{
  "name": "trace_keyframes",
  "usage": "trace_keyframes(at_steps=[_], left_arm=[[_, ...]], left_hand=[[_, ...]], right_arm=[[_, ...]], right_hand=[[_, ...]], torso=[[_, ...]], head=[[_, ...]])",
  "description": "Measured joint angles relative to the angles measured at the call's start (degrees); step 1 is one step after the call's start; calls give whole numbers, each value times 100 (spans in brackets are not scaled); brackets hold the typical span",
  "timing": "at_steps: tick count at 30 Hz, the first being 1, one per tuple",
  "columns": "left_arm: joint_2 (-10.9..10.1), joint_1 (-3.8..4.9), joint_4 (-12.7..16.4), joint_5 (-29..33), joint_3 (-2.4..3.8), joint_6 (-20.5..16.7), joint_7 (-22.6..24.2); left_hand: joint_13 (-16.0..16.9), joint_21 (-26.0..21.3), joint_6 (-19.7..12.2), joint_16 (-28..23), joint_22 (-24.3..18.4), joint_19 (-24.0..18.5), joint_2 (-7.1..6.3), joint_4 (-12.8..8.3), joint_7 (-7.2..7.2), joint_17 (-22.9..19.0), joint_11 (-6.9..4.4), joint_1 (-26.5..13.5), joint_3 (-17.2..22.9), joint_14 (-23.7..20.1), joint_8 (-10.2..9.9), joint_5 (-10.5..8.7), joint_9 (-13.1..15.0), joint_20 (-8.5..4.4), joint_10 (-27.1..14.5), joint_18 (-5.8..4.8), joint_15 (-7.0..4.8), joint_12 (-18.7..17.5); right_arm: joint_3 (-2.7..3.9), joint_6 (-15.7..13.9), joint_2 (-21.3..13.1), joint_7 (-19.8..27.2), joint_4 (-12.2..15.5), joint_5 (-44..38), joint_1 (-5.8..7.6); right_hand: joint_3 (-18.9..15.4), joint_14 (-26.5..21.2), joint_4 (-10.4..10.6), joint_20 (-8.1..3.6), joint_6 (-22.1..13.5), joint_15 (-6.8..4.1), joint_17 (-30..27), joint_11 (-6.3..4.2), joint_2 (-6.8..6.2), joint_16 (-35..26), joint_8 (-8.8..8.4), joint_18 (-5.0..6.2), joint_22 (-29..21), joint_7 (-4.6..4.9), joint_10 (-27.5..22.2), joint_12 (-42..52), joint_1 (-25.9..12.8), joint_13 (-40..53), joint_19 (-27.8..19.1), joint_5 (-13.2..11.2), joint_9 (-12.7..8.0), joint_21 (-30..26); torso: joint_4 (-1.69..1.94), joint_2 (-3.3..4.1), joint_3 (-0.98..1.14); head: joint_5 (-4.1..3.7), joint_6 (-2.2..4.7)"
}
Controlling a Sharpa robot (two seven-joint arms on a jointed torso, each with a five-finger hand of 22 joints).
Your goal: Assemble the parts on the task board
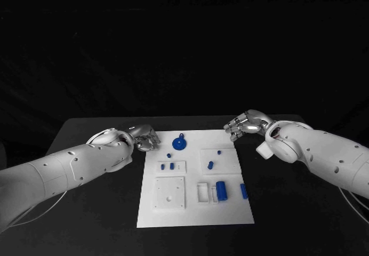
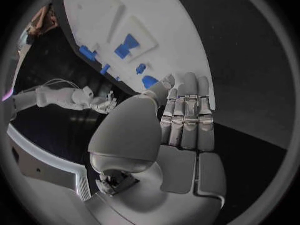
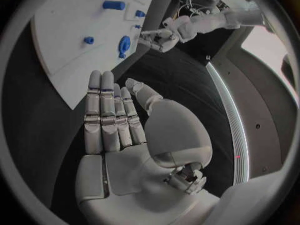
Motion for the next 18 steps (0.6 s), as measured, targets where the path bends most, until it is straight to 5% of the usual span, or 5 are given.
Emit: trace_keyframes(at_steps=[2, 6, 13, 18], left_arm=[[-58, 34, 68, 372, 18, -114, 37], [-198, 97, 336, 1158, 54, -334, 206], [-497, 181, 1030, 2618, 176, -469, 869], [-654, 232, 1418, 3429, 212, -605, 1317]], left_hand=[[0, -226, 0, -80, -283, 130, 59, 191, 0, 0, 1, -141, -72, 33, 0, -68, 0, 40, 1, 23, 31, 0], [8, -440, 0, -377, -832, 199, 19, 446, 0, -57, 14, -268, -296, 22, 0, -116, -1, 84, -12, -96, 76, 0], [8, -440, -43, -1944, -2693, 135, 164, 676, 0, -462, 64, -220, -782, 366, 12, -24, 2, 211, -61, -95, 184, 23], [12, -440, -43, -3631, -3804, 469, 170, 702, 0, 0, 14, -214, -809, 1205, 12, 17, 2, 160, 50, -97, 145, 11]], right_arm=[[-1, -25, -29, 0, 39, -357, -6], [-4, -98, -77, -20, 144, -1083, -22], [-117, -314, -74, -106, 371, -2192, -36], [-153, -634, -68, -406, 626, -2890, -48]], right_hand=[[24, 250, 24, -183, 35, -112, 195, -26, -13, 118, -23, -43, 115, -2, 26, 0, -12, 0, 247, -46, -10, 225], [79, 317, 32, -364, 35, -185, 821, -50, -138, 539, -23, -89, 378, -3, 26, 0, -92, 0, 528, -110, -17, 644], [222, 306, 114, -398, -12, -216, 2101, -8, -283, 1748, -22, 17, 781, -20, -206, -27, -237, 1, 907, -191, -17, 1214], [628, 298, 117, -405, -32, -226, 2532, -3, -382, 2161, -22, 87, 1025, -23, -247, -27, -328, 1, 954, -506, -16, 1464]], torso=[[2, -1, 1], [15, -4, 1], [20, -5, -16], [33, -6, -14]], head=[[-44, 16], [-123, 36], [-179, 69], [-155, 72]])
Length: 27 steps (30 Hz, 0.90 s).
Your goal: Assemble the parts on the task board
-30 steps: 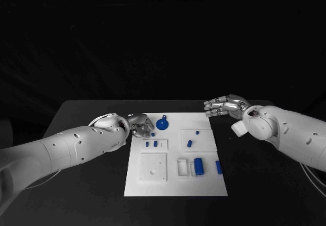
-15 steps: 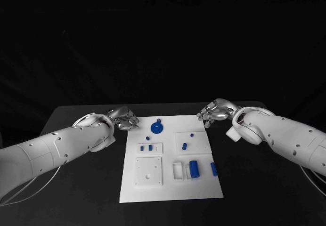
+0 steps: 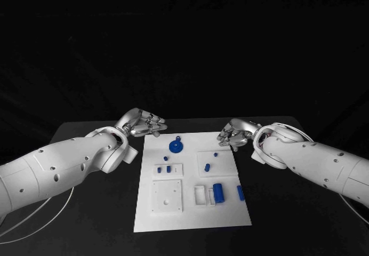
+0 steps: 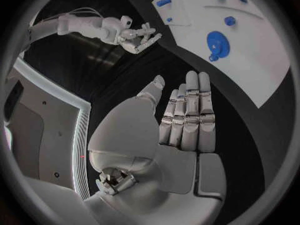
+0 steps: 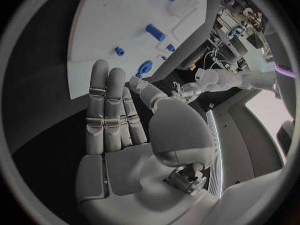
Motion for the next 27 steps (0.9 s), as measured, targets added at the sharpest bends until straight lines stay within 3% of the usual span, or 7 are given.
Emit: trace_keyframes(at_steps=[3, 6, 8, 11, 16, 22, 27], left_arm=[[-62, 16, 94, 325, 11, -53, 149], [-112, 21, 179, 693, 15, -91, 291], [-131, 22, 222, 919, 17, -98, 367], [-152, 22, 259, 1183, 18, -98, 451], [-162, 26, 280, 1492, 20, -91, 541], [-159, 26, 284, 1689, 20, -85, 582], [-154, 26, 283, 1781, 20, -83, 585]], left_hand=[[0, 0, 0, -280, -336, -166, 20, 0, 0, 51, 65, 20, 0, -258, 0, 0, 0, 96, -88, 1, 106, 0], [0, 0, 0, -300, -698, -500, 22, -8, 0, -151, 112, 23, -8, -732, 0, 0, 0, 244, -154, 1, 251, 0], [0, 0, -11, -300, -957, -630, 31, -41, 11, -326, 142, 14, -41, -930, 0, 0, 0, 338, -207, 1, 325, 0], [0, 0, -30, -300, -1391, -715, 52, -89, 30, -567, 158, -7, -88, -1107, 0, 0, -1, 423, -250, 1, 406, 0], [-1, 0, -50, -300, -2012, -583, 105, -127, 51, -702, 177, 0, -157, -1091, 0, 0, -1, 419, -270, 1, 390, 0], [-1, 88, -164, -300, -2166, -389, 127, -126, 61, -645, 178, -22, -190, -818, 0, 0, -1, 327, -270, 0, 323, 0], [-1, 88, -164, -300, -2261, -348, 127, -132, 62, -628, 161, -22, -215, -818, 0, 0, -2, 327, -287, 0, 323, 0]], right_arm=[[-21, -128, 18, -178, 93, -279, -17], [-64, -247, 36, -379, 191, -585, -48], [-107, -305, 46, -493, 232, -766, -71], [-159, -369, 66, -617, 257, -990, -109], [-217, -451, 127, -759, 248, -1284, -183], [-273, -503, 175, -869, 244, -1511, -233], [-311, -523, 208, -914, 256, -1617, -247]], right_hand=[[92, 0, 39, 24, -46, 0, 65, 20, -113, 27, 0, 8, 79, 8, -61, 0, 18, 0, -60, -87, 0, 53], [219, 0, 83, 40, -66, 0, 67, 39, -208, 27, 0, 16, 154, 25, -80, 0, 41, 0, -105, -232, 0, 78], [367, 0, 231, 11, -74, 0, 105, 39, -344, 45, 0, 16, 300, 18, -80, 0, 103, 0, -137, -248, 0, 156], [400, 0, 263, 11, -74, 0, 142, 19, -365, 88, 0, 16, 375, 18, -100, 0, 124, 0, -137, -285, 0, 166], [451, 0, 315, 12, -117, 0, 224, 39, -456, 253, 0, 16, 529, 19, -120, 0, 169, 1, -137, -320, 1, 233], [487, -1, 351, 12, -118, 0, 342, 39, -494, 522, 0, 15, 708, 20, -120, 1, 132, 1, -136, -247, 1, 355], [496, -1, 341, 50, -138, 0, 277, 39, -517, 597, 0, 14, 876, 40, -119, 1, 155, 1, -175, -237, 1, 387]], torso=[[7, 1, 1], [12, 2, -3], [15, 2, -7], [19, 2, -4], [8, 5, 7], [3, 5, 14], [-4, 5, 13]], head=[[5, -9], [9, -24], [9, -34], [9, -48], [28, -57], [57, -64], [86, -69]])
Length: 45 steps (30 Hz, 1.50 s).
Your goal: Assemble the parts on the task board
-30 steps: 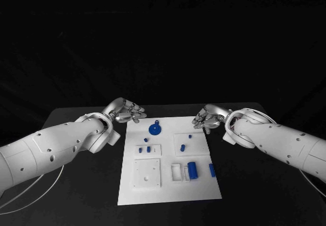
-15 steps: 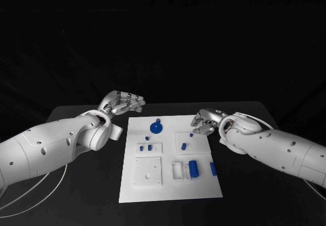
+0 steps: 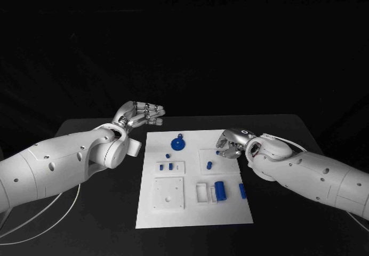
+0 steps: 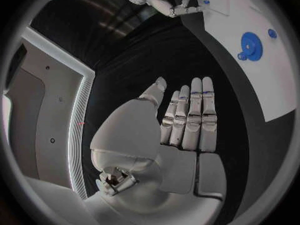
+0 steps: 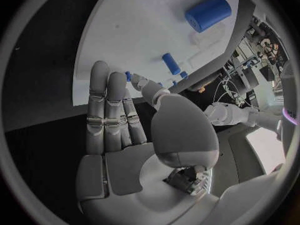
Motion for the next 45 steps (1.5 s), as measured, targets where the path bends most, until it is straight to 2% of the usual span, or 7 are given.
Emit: trace_keyframes(at_steps=[8, 11, 16, 19, 31, 39, 45], left_arm=[[13, 0, -5, 70, 0, 9, -12], [13, 0, -7, 82, 0, 23, -29], [14, 0, -11, 94, 0, 52, -72], [14, 0, -13, 99, 0, 71, -99], [20, 0, -23, 103, 0, 180, -191], [21, 0, -28, 102, 0, 261, -246], [26, 0, -36, 99, 0, 304, -279]], left_hand=[[-1, 0, 0, 0, -28, 21, 0, 0, 0, 15, 0, 0, 0, 45, 0, 0, 0, -21, 0, -2, -36, 0], [-1, 0, 0, 0, -32, 43, 0, 0, 0, 20, 0, 0, 0, 64, 0, 0, 0, -39, 0, -6, -22, 0], [-1, 0, 0, 0, -44, 72, 0, 0, 0, 34, 0, 0, 0, 82, 0, 0, 0, -30, 0, -8, -40, 0], [-1, 23, 0, 0, -49, 71, 0, 0, 0, 41, 0, 0, 0, 96, 0, 0, -1, -30, 0, -8, -55, 0], [-1, 67, -20, 0, -56, 113, 45, -18, 20, 64, 0, 45, 19, 155, 0, 88, -1, -71, 0, -42, -73, 0], [-2, 67, -41, 0, -55, 113, 45, -18, 0, 70, 0, 45, 19, 155, 0, 89, -1, -71, -39, -43, -73, 0], [-2, 89, -41, 0, -55, 112, 45, -18, 0, 76, 0, 45, 19, 155, 0, 89, -1, -71, -39, -43, -73, 0]], right_arm=[[-25, -34, 48, -25, 0, -88, -9], [-37, -45, 78, -30, -10, -103, -16], [-63, -46, 132, -51, -57, -128, -53], [-63, -53, 157, -69, -90, -150, -63], [-42, -122, 246, -110, -214, -216, -81], [-39, -180, 271, -104, -279, -232, -98], [-34, -188, 275, -114, -279, -273, -105]], right_hand=[[232, 0, -37, -18, 0, 0, -42, -2, -30, 17, 0, -3, 223, 0, 2, 2, -30, 0, -21, -39, 0, 0], [350, 0, -44, -20, 0, 0, -29, -38, -30, 44, 0, -5, 279, 0, 87, 2, -30, 0, -23, -60, 0, 0], [617, -36, -65, -61, 159, -34, 50, -106, -30, 141, 0, -13, 448, -72, 374, 3, -30, 1, -84, -188, 1, 85], [653, -52, -71, -100, 199, -50, 84, -145, -30, 165, 0, -25, 557, -76, 453, 3, -30, -2, -124, -188, 1, 132], [669, -51, -87, -121, 219, -50, 103, -145, -5, 165, 0, -60, 745, -94, 457, 35, -55, 19, -145, -210, 1, 156], [692, -30, -64, -121, 453, -112, 137, -247, 110, 165, 0, -61, 889, -154, 803, -18, -14, 3, -145, -416, 18, 155], [555, -39, -199, -187, 810, -184, 144, -345, 231, 161, 0, -105, 941, -229, 1138, -35, 108, 5, -142, -583, 47, 111]], torso=[[0, -1, 0], [0, -1, -1], [1, 0, -2], [1, 1, -3], [11, 3, -3], [0, -2, -3], [7, -2, -2]], head=[[9, -17], [17, -28], [23, -42], [26, -52], [48, -88], [38, -91], [28, -112]])
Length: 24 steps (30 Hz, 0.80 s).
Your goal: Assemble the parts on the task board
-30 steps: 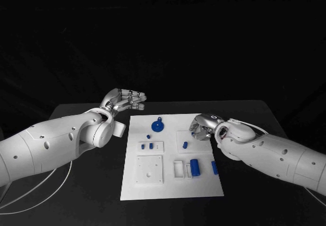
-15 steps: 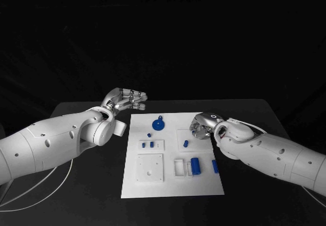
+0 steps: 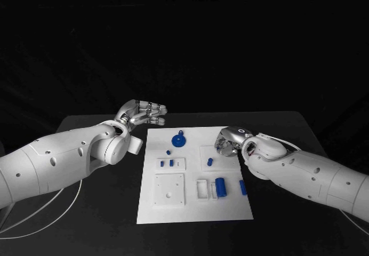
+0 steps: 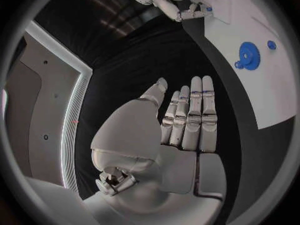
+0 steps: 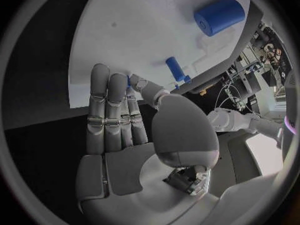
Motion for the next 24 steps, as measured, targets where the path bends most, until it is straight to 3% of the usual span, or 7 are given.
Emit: trace_keyframes(at_steps=[3, 13, 24], left_arm=[[0, 0, -3, -2, 0, 15, -19], [-10, 0, -7, -14, 0, 39, -96], [-11, 0, -60, -31, 0, 38, -164]], left_hand=[[0, 0, 0, 0, 0, 0, 0, 0, 0, 0, 0, 0, 0, 0, 0, 0, 0, 0, 0, 0, 0, 0], [0, 24, -19, 0, 1, 0, 0, -19, 20, 5, 0, 0, 19, -1, 0, 0, 0, 0, 0, -1, 1, 0], [0, 23, -20, 0, 1, 0, 0, -38, 20, 11, 21, 0, 38, -1, 0, 0, -1, 0, -21, -1, 1, 0]], right_arm=[[3, -1, 5, -28, 10, -44, -5], [5, -13, 28, -161, 43, -246, -22], [1, -76, 45, -244, 62, -372, -35]], right_hand=[[42, 9, -56, -40, 81, -9, 10, 16, 13, -1, -15, -42, 48, -45, 72, 3, 14, 0, 0, -6, 0, 0], [156, 29, -183, -50, 185, -29, 49, 47, 60, -5, -18, -85, 249, -69, 104, 20, -18, 0, -10, -9, -1, 0], [224, 30, -158, -66, 209, -28, 67, 34, 59, -6, -17, -131, 369, -63, 135, 23, -18, 39, 7, 64, 2, -67]], torso=[[1, 0, 1], [-1, -3, -3], [2, -1, -4]], head=[[-1, -9], [-8, -4], [7, -6]])
